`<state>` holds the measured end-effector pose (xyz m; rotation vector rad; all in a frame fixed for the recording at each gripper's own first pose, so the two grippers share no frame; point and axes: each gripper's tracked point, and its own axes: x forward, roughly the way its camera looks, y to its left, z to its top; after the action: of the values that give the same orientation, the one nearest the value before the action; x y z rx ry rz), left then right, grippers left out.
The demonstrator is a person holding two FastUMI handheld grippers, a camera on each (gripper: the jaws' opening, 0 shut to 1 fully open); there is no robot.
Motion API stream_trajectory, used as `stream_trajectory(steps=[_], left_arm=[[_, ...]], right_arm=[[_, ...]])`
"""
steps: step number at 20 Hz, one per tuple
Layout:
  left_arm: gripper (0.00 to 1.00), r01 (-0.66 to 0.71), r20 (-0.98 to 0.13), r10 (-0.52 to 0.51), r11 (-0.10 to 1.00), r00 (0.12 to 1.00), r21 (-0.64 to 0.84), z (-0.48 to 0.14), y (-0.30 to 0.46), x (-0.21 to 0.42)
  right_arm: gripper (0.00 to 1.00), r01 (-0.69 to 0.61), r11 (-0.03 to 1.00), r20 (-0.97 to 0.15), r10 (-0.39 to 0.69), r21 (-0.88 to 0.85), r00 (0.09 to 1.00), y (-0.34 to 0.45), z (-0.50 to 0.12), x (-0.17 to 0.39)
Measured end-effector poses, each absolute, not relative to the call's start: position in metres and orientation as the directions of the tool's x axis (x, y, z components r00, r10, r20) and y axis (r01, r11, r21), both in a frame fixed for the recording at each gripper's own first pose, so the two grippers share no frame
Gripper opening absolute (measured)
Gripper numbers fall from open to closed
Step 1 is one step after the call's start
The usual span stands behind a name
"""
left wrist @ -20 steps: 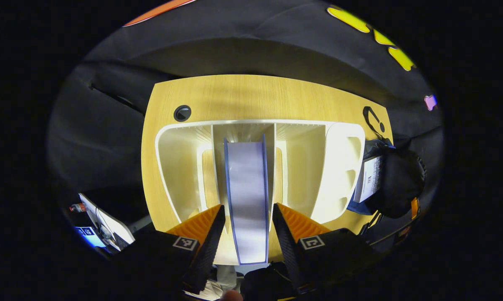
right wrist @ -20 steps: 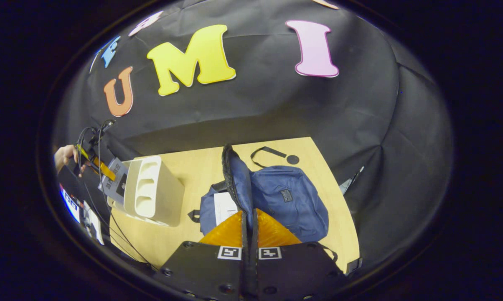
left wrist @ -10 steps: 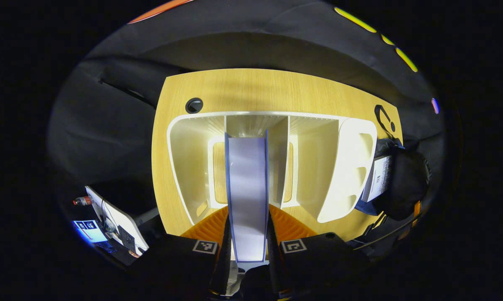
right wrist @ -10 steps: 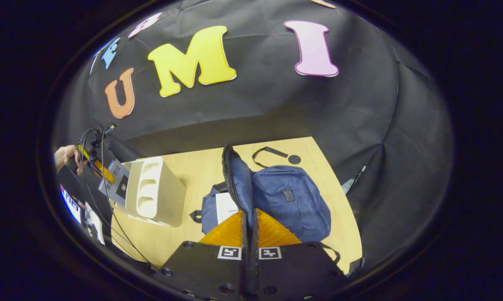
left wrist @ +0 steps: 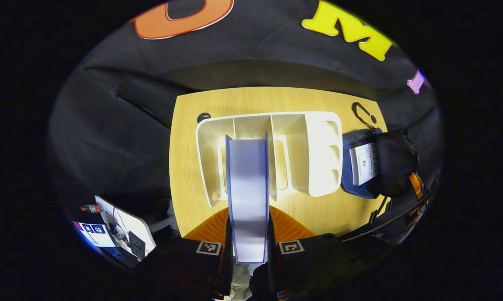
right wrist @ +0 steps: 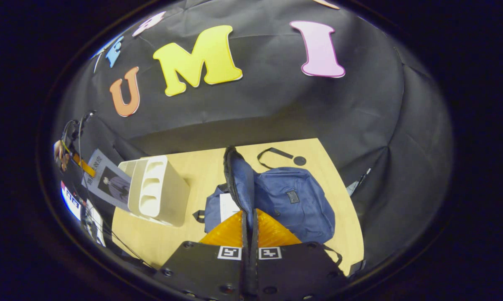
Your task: Open the schoolbag, grab two books from the bookshelf and put them into the schoolbag.
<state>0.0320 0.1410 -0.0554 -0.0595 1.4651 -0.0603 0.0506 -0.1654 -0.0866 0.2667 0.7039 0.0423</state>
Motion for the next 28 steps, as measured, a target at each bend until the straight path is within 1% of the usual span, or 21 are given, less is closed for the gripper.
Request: stream_trajectory(steps=[2,3,4,5,6,7,8,10,12,13,16,17,18,19,20,21,22,23,24,27,28], left_arm=[[0.35,-0.007,-0.982,-0.097,0.995,0.163,-0.099,-0.029,0.142,0.022],[0.38,-0.02,-0.974,-0.107,0.993,0.201,-0.114,-0.016,0.142,0.02],[0.38,-0.034,-0.963,-0.121,0.991,0.239,-0.133,-0.004,0.14,0.016],[0.35,-0.039,-0.951,-0.138,0.987,0.277,-0.155,0.009,0.138,0.014],[0.35,-0.043,-0.934,-0.155,0.983,0.322,-0.178,0.024,0.137,0.014],[0.32,-0.035,-0.917,-0.173,0.979,0.359,-0.198,0.036,0.134,0.014],[0.35,-0.019,-0.897,-0.193,0.976,0.397,-0.218,0.047,0.13,0.015],[0.35,0.02,-0.851,-0.226,0.969,0.473,-0.247,0.064,0.117,0.018],[0.35,0.065,-0.81,-0.271,0.958,0.52,-0.278,0.078,0.096,0.022],[0.35,0.076,-0.797,-0.291,0.952,0.529,-0.297,0.078,0.087,0.021],[0.35,0.091,-0.749,-0.4,0.903,0.528,-0.419,0.084,0.049,0.019],[0.38,0.091,-0.731,-0.44,0.881,0.522,-0.464,0.084,0.037,0.019],[0.35,0.09,-0.712,-0.475,0.858,0.517,-0.506,0.077,0.02,0.018],[0.35,0.088,-0.691,-0.51,0.831,0.512,-0.549,0.075,0.004,0.021],[0.35,0.089,-0.671,-0.54,0.808,0.509,-0.583,0.073,-0.01,0.024],[0.35,0.091,-0.654,-0.565,0.787,0.504,-0.61,0.067,-0.023,0.028],[0.39,0.095,-0.641,-0.589,0.768,0.493,-0.633,0.06,-0.035,0.029],[0.39,0.1,-0.63,-0.612,0.75,0.478,-0.654,0.053,-0.048,0.029],[0.35,0.105,-0.62,-0.635,0.733,0.462,-0.672,0.045,-0.062,0.03],[0.35,0.106,-0.582,-0.69,0.679,0.43,-0.726,0.02,-0.1,0.034],[0.35,0.095,-0.584,-0.697,0.672,0.416,-0.735,0.004,-0.112,0.033]], right_arm=[[0.03,0.043,0.968,-0.631,0.128,0.249,0.766,-0.165,-0.086,0.05],[0.03,0.041,0.97,-0.63,0.125,0.242,0.766,-0.167,-0.085,0.05],[0.0,0.04,0.97,-0.63,0.123,0.238,0.767,-0.167,-0.086,0.05],[0.03,0.04,0.97,-0.629,0.124,0.239,0.767,-0.168,-0.085,0.05],[0.0,0.04,0.97,-0.629,0.124,0.24,0.767,-0.167,-0.086,0.05],[0.0,0.041,0.97,-0.629,0.123,0.24,0.768,-0.169,-0.085,0.049],[0.03,0.04,0.97,-0.629,0.123,0.239,0.767,-0.169,-0.085,0.049],[0.04,0.038,0.971,-0.628,0.123,0.236,0.768,-0.17,-0.084,0.051],[0.0,0.031,0.971,-0.627,0.128,0.237,0.769,-0.167,-0.083,0.049],[0.04,0.03,0.971,-0.626,0.129,0.238,0.769,-0.167,-0.081,0.048],[0.04,0.036,0.967,-0.619,0.131,0.251,0.775,-0.169,-0.079,0.045],[0.0,0.042,0.966,-0.616,0.129,0.256,0.777,-0.171,-0.078,0.044],[0.04,0.049,0.963,-0.613,0.128,0.263,0.78,-0.173,-0.077,0.043],[0.0,0.055,0.961,-0.61,0.128,0.273,0.782,-0.175,-0.076,0.043],[0.0,0.062,0.957,-0.607,0.128,0.282,0.784,-0.177,-0.076,0.041],[0.0,0.067,0.955,-0.606,0.128,0.289,0.785,-0.179,-0.076,0.041],[0.0,0.073,0.953,-0.605,0.127,0.295,0.786,-0.18,-0.076,0.04],[0.0,0.079,0.951,-0.603,0.123,0.298,0.788,-0.182,-0.076,0.039],[0.0,0.084,0.95,-0.602,0.12,0.3,0.79,-0.184,-0.075,0.038],[0.0,0.093,0.947,-0.598,0.117,0.308,0.793,-0.19,-0.073,0.038],[0.04,0.097,0.946,-0.6,0.115,0.31,0.792,-0.194,-0.074,0.037]])
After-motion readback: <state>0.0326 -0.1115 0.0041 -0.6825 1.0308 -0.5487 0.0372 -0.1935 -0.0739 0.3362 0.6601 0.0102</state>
